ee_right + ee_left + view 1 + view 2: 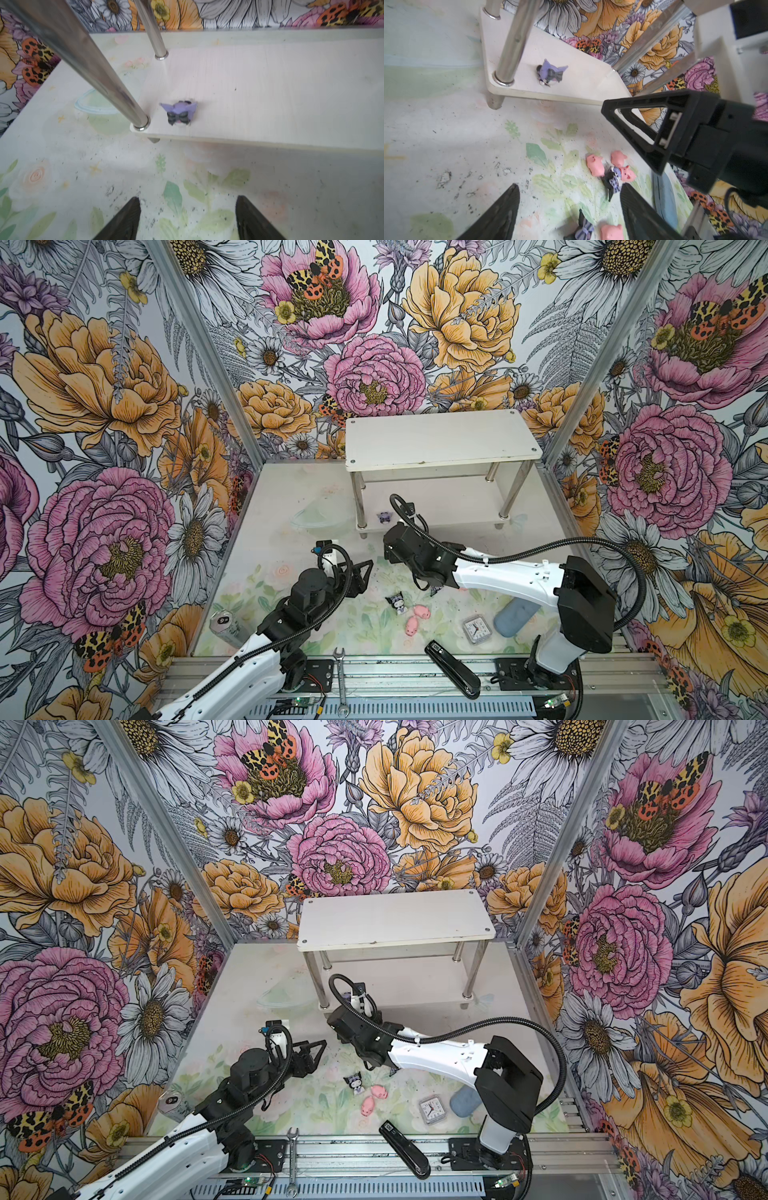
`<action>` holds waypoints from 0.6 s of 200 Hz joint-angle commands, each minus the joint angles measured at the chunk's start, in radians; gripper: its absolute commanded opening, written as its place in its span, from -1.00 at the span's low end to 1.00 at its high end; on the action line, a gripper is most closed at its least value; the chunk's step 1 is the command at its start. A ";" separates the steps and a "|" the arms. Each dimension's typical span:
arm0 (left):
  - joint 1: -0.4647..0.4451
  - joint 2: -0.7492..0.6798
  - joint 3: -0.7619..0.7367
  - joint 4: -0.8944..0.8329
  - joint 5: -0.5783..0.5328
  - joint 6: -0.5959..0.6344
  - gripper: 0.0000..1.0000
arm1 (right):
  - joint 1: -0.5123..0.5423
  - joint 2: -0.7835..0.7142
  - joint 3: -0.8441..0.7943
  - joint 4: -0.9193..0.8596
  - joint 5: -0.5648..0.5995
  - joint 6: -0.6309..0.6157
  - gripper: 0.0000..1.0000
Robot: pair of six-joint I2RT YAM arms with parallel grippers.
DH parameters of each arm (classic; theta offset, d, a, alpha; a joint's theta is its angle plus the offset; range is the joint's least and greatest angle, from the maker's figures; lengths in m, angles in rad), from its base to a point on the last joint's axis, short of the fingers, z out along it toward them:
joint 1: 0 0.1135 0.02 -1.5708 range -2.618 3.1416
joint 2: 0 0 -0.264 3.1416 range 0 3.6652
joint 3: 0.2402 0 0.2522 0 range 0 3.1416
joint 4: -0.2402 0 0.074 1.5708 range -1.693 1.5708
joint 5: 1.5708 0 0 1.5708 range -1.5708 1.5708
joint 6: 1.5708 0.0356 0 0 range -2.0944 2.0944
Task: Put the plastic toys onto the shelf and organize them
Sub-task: 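Grasp a second purple figure with the right gripper while the left arm moves inward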
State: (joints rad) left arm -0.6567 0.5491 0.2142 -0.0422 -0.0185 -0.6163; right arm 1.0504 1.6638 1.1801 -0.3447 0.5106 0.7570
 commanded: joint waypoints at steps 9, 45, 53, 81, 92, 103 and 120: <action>-0.042 -0.114 -0.078 -0.174 -0.023 -0.074 0.56 | 0.066 0.038 -0.039 -0.055 -0.106 0.090 0.48; -0.046 -0.310 -0.117 -0.278 -0.020 -0.118 0.56 | 0.115 0.148 -0.004 -0.102 -0.169 0.154 0.52; -0.046 -0.348 -0.117 -0.306 -0.023 -0.120 0.56 | 0.117 0.158 0.003 -0.115 -0.170 0.168 0.53; -0.047 -0.418 -0.129 -0.333 -0.008 -0.138 0.56 | 0.120 0.163 -0.003 -0.148 -0.181 0.213 0.58; -0.046 -0.416 -0.135 -0.326 -0.001 -0.144 0.57 | 0.120 0.168 -0.008 -0.150 -0.197 0.223 0.58; -0.045 -0.408 -0.137 -0.321 0.001 -0.147 0.57 | 0.122 0.174 -0.011 -0.149 -0.211 0.232 0.59; -0.046 -0.388 -0.137 -0.308 0.008 -0.151 0.58 | 0.129 0.192 -0.011 -0.149 -0.231 0.242 0.59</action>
State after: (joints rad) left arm -0.6968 0.1463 0.0929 -0.3416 -0.0181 -0.7464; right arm 1.1721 1.8347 1.1511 -0.4789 0.3141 0.9539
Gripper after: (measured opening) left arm 0.788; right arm 0.793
